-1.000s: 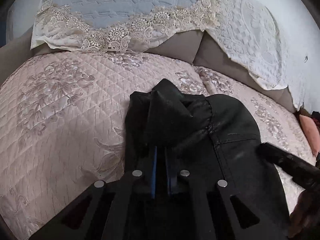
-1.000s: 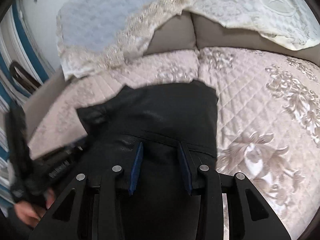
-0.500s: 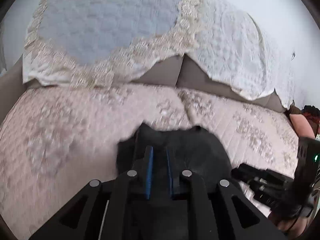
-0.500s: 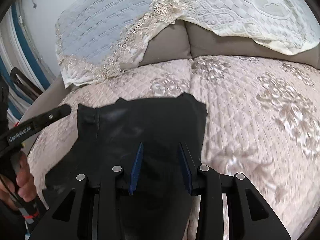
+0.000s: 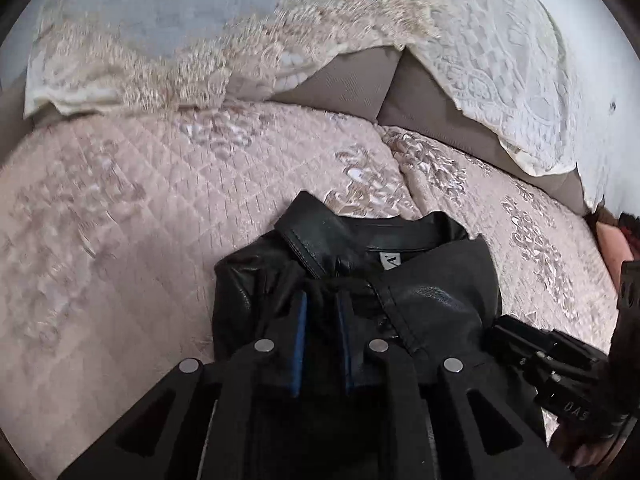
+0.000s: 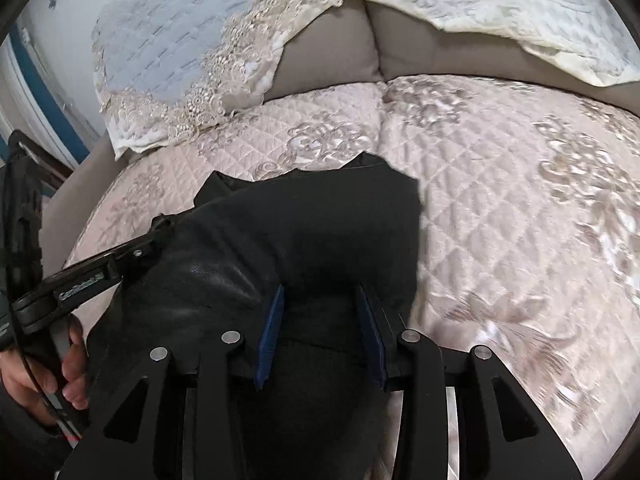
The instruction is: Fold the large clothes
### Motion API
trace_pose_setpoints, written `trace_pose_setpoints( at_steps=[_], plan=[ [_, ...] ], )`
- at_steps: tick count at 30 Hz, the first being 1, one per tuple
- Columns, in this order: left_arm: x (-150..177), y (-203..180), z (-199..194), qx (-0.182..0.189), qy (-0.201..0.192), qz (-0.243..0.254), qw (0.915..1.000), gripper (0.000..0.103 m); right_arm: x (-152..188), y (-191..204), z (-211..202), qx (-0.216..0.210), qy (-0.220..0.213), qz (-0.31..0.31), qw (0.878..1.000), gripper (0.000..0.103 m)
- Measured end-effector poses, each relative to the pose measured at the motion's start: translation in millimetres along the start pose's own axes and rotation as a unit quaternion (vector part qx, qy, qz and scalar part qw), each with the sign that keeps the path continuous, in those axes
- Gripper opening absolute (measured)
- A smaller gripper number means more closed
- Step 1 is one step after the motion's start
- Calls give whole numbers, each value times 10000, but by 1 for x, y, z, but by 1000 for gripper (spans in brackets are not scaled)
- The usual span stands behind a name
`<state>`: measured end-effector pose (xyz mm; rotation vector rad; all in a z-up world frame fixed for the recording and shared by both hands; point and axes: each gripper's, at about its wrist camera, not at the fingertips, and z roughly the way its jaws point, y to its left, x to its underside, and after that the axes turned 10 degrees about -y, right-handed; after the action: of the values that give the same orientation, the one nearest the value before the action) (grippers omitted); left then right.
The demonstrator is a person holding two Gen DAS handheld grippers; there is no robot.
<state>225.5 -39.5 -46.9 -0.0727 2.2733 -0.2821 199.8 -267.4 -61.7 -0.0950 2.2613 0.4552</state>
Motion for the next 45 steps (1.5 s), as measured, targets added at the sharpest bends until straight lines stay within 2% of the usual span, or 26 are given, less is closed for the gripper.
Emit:
trace_pose_setpoints(
  at_steps=[1, 3, 6, 13, 17, 19, 21, 25, 27, 34, 36, 40, 43, 45],
  plan=[
    [-1, -3, -8, -18, -47, 42, 10000, 18, 2, -2, -10, -5, -66, 6, 10000, 40],
    [-1, -7, -25, -18, -159, 80, 9998, 30, 7, -5, -22, -53, -107, 71, 9999, 48],
    [7, -15, -49, 4, -299, 209, 9993, 41, 17, -9, -35, -242, -89, 247, 9994, 54],
    [36, -13, -70, -2, -124, 220, 9997, 43, 36, -25, -42, -679, 89, 818, 9943, 60],
    [47, -6, -75, -40, -90, 184, 9998, 53, 42, -31, -38, -926, 203, 1099, 9894, 62],
    [51, 1, -74, 35, -38, 37, 10000, 56, 44, -32, -35, -1082, 257, 1228, 9862, 64],
    [55, 12, -72, 148, 8, -192, 9997, 64, 46, -33, -33, -1156, 284, 1271, 9847, 67],
    [62, 32, -59, 551, 213, -784, 9952, 70, 45, -39, -21, -1316, 348, 1444, 9801, 69],
    [62, 35, -51, 657, 289, -904, 9933, 74, 46, -45, -14, -1417, 376, 1607, 9760, 70],
    [62, 41, -37, 1068, 398, -1066, 9878, 74, 41, -42, -5, -1545, 450, 1615, 9737, 69],
    [64, 41, -39, 1150, 455, -1037, 9869, 68, 41, -42, -7, -1583, 503, 1612, 9728, 62],
    [70, 44, -42, 1344, 572, -1178, 9822, 65, 45, -43, -11, -1698, 523, 1669, 9698, 54],
    [67, 43, -37, 1338, 626, -1150, 9823, 59, 44, -43, -6, -1628, 557, 1668, 9708, 48],
    [64, 39, -37, 1286, 626, -1062, 9840, 49, 40, -41, -9, -1599, 501, 1670, 9716, 35]
  ],
)
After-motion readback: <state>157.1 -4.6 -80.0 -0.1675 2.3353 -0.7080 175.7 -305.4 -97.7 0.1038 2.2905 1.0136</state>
